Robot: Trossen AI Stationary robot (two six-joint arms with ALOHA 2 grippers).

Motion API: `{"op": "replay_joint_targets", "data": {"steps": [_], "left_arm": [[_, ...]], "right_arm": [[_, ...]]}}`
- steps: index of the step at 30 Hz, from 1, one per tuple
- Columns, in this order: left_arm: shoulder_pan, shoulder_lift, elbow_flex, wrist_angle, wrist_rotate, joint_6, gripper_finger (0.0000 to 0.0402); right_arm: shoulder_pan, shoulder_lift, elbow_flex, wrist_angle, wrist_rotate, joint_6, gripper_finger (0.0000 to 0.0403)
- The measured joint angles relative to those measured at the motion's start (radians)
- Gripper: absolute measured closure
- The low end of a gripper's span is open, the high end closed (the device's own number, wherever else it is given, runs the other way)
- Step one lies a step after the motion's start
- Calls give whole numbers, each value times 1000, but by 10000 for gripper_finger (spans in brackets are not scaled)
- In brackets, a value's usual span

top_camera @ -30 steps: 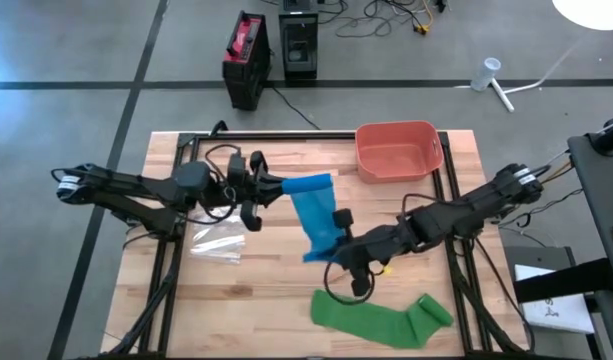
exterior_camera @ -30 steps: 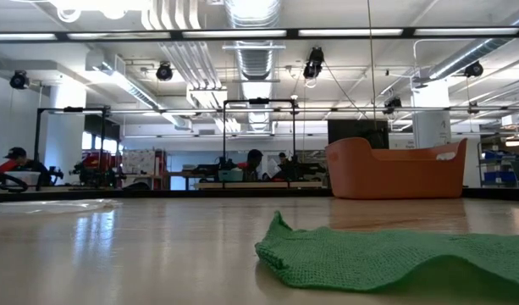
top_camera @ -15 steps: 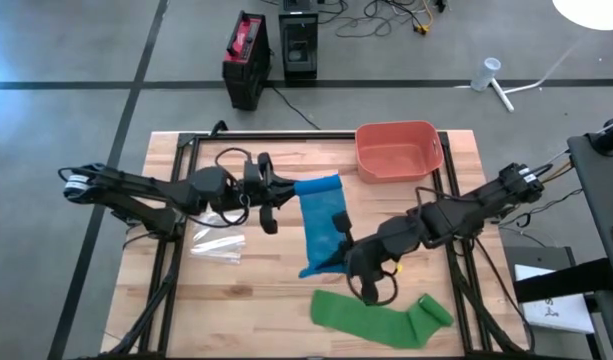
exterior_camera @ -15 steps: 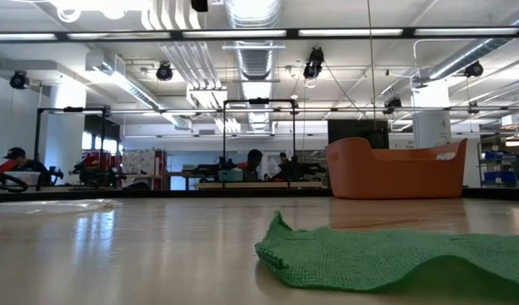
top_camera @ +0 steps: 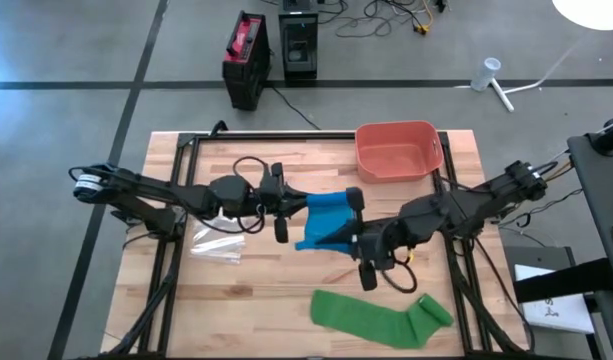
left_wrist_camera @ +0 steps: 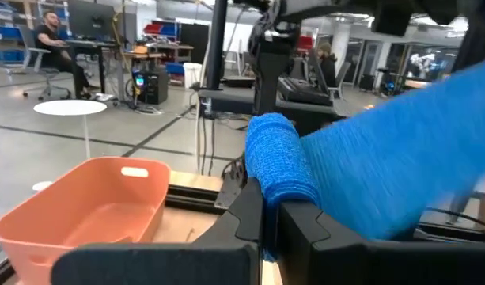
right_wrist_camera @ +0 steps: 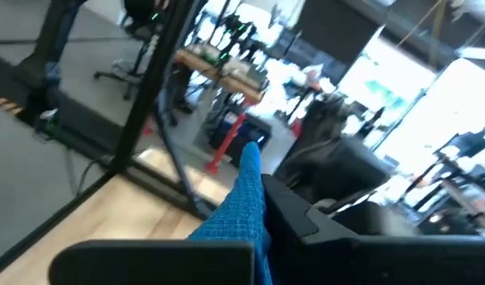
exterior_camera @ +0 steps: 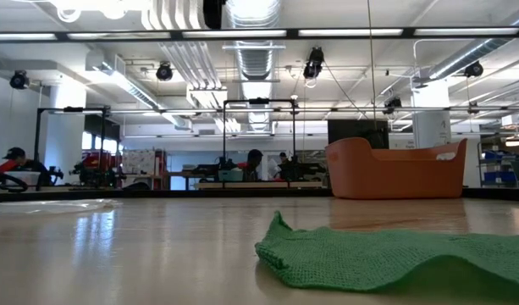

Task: Roll bandage
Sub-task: Roll the blue bandage

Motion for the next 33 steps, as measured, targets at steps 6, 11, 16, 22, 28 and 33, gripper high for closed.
{"op": "replay_joint_targets", "data": {"steps": [6,11,16,22,28,33], "left_arm": [[-2,45,0,0,11,0,396],[-13,94,0,10,28,0,396],[-41,135,0,56,28,39,398],[-101,146,0,105,28,112,399],[-169,145,1,121,28,186,399],[-227,145,1,122,27,209,399]], "right_arm": [[0,-5,39,10,15,-45,403],[0,-5,52,18,23,-69,403],[0,-13,70,28,106,-119,403],[0,-64,71,21,150,-141,403],[0,-115,71,3,157,-125,403],[-2,-129,71,-29,187,-115,403]]}}
